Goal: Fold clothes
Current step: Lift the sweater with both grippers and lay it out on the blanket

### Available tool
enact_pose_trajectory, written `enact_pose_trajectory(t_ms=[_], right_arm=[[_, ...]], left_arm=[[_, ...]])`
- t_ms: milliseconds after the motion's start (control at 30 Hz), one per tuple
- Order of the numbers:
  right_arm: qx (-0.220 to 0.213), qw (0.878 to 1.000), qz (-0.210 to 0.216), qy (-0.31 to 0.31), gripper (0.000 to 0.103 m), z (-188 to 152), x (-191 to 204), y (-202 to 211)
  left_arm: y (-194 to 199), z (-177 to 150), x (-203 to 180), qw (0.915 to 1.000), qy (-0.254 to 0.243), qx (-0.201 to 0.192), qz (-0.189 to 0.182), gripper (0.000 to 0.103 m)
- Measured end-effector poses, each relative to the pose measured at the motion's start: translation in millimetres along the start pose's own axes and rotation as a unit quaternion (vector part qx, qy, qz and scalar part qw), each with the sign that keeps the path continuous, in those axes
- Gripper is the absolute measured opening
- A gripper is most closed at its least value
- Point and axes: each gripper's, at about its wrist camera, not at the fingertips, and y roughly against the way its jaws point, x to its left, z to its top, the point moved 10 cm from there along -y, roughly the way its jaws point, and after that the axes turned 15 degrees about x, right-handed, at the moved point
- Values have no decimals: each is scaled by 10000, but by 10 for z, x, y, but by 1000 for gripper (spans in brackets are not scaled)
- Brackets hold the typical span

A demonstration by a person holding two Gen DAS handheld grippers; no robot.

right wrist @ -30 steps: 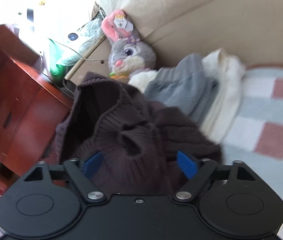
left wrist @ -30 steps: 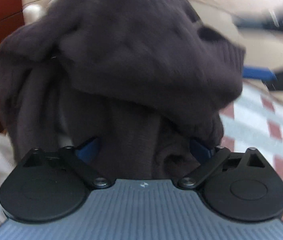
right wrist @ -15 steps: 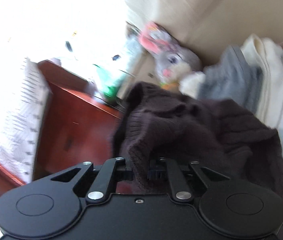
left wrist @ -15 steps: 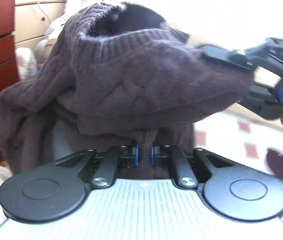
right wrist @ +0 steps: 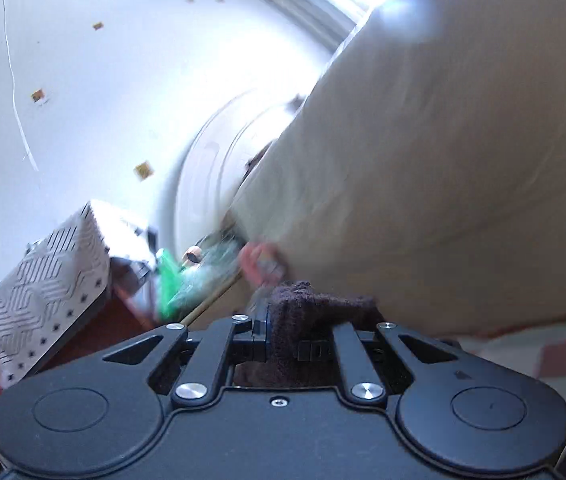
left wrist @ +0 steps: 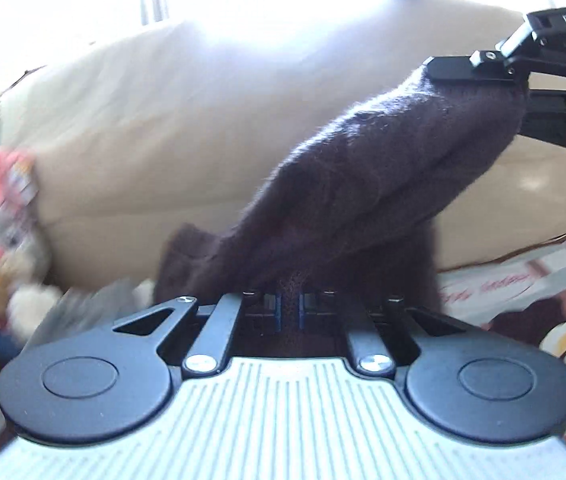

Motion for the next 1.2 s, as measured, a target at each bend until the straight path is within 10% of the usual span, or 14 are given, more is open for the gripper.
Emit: enact_pose_trajectory(t_ms=[167, 300, 500, 633, 1000, 1100, 1200], right_arm=[[-1136, 9905, -770, 6, 12, 466, -272, 1224], [-1939, 9662, -1675, -297, 12, 533, -712, 2142], [-1755, 8643, -4503, -1395, 12, -408, -2175, 2779], [-991, 7968, -5450, -2414, 12, -1145, -3062, 2922], [-849, 8031, -5284, -2619, 12, -1016, -3492, 2806], [-781, 8070, -5282, -2522, 13, -1049, -3443, 2745], [-772, 8082, -5230, -2594, 13, -1117, -3405, 2744]], left_arm=[[-7, 713, -901, 9904, -1234, -607, -141, 7], [-284, 1003, -1600, 9825, -1441, -489, -1077, 7], [-1441, 189, -2302, 9611, -1764, 999, -1875, 7], [-1973, -367, -2190, 9546, -1871, 1554, -1718, 7], [-1837, -464, -1717, 9526, -757, 2080, -2087, 8], [-1805, -580, -1618, 9359, -387, 2356, -2588, 15], [-1783, -620, -1592, 9069, 85, 2666, -3262, 50]])
